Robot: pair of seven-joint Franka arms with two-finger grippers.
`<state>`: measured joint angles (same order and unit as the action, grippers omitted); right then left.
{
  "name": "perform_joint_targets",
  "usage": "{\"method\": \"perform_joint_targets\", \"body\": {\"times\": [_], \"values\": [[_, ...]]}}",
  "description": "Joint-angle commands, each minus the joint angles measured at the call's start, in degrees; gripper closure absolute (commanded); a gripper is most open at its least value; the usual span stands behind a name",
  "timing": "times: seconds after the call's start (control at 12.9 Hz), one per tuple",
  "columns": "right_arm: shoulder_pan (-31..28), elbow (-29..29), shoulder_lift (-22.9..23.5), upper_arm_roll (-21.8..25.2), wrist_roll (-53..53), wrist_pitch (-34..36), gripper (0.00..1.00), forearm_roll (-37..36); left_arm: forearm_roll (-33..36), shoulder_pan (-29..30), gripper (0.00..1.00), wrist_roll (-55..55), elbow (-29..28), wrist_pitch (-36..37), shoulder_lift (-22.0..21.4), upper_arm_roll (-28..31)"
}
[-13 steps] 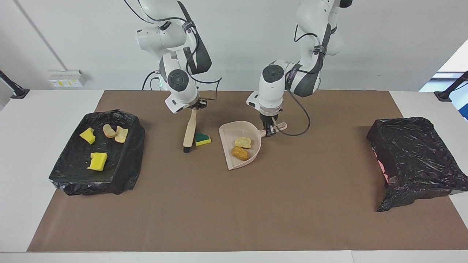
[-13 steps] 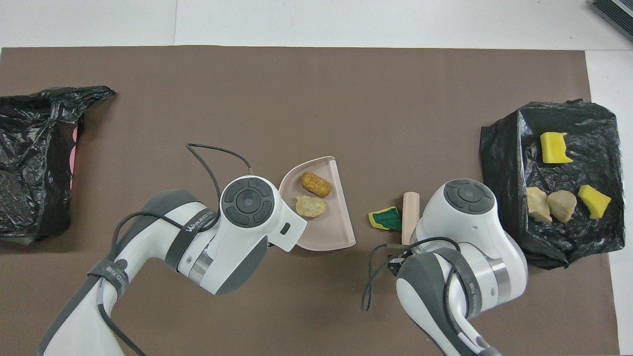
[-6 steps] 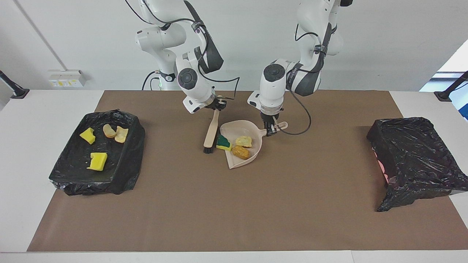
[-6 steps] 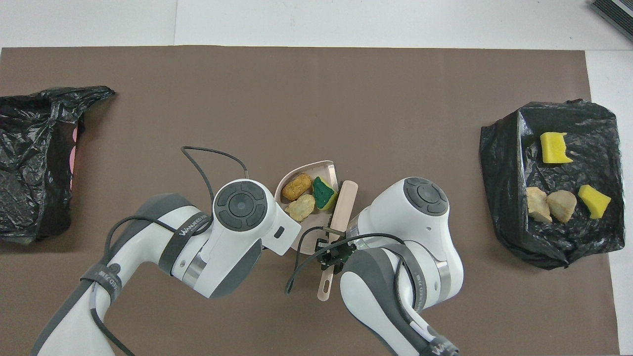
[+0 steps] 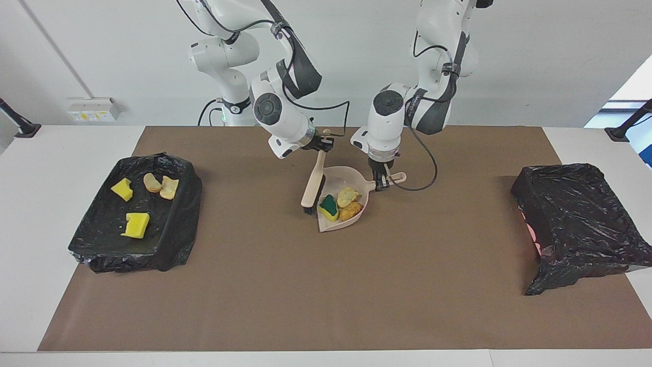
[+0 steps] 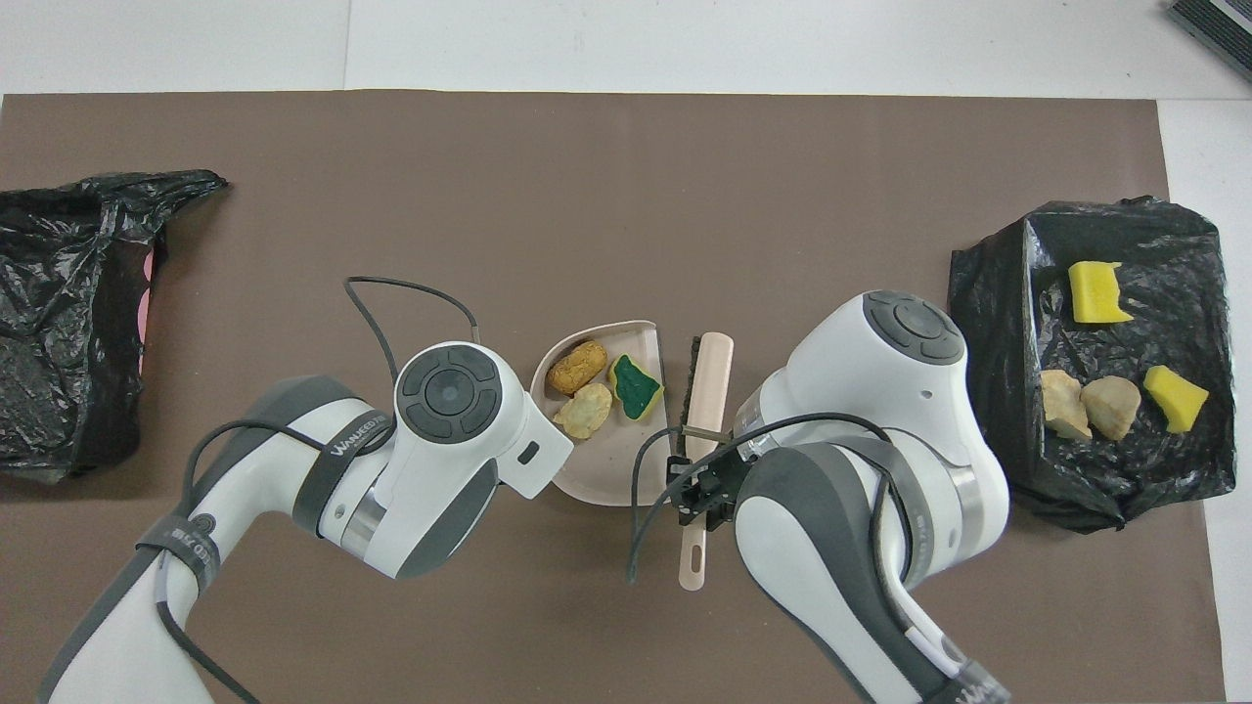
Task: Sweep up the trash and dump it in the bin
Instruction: 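Carry the dustpan to the black bag with the left gripper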
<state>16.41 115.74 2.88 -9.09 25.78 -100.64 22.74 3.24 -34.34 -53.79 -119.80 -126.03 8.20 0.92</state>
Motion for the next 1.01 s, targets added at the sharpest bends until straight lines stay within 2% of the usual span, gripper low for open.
{"method": "perform_joint_targets", "body": {"times": [0.0, 0.23, 0.47, 0.62, 0.78, 0.93], "values": [[2.21, 0.71, -2.26, -0.84, 0.05, 2.72, 1.00, -7.51, 0.72, 1.82, 1.00, -3.85, -1.14, -1.41, -0.64, -0.04], [5.72, 1.76, -3.93, -0.84, 5.58, 3.00, 1.00, -7.88, 0.36, 5.51, 1.00, -6.76, 0.44, -0.71, -1.43, -0.04], [9.94, 7.63, -8.22, -1.54, 10.25, -0.33, 1.00, -4.56, 0.36, 8.06, 1.00, -9.21, 1.59, -0.18, -2.13, 0.05], [10.31, 11.51, -10.60, -1.54, 10.79, -3.41, 1.00, -1.39, 0.36, 11.56, 1.00, -10.53, 1.85, 0.26, -3.27, 0.23], [12.93, 12.84, -11.23, -1.63, 10.96, -3.86, 1.00, -0.07, 0.28, 13.94, 1.00, -14.65, 1.85, 0.35, -5.99, 0.49], [14.35, 15.03, -10.79, -1.63, 12.01, -7.44, 1.00, 0.72, 0.28, 18.24, 1.00, -17.47, 3.60, 3.14, -7.31, 0.31]]}}
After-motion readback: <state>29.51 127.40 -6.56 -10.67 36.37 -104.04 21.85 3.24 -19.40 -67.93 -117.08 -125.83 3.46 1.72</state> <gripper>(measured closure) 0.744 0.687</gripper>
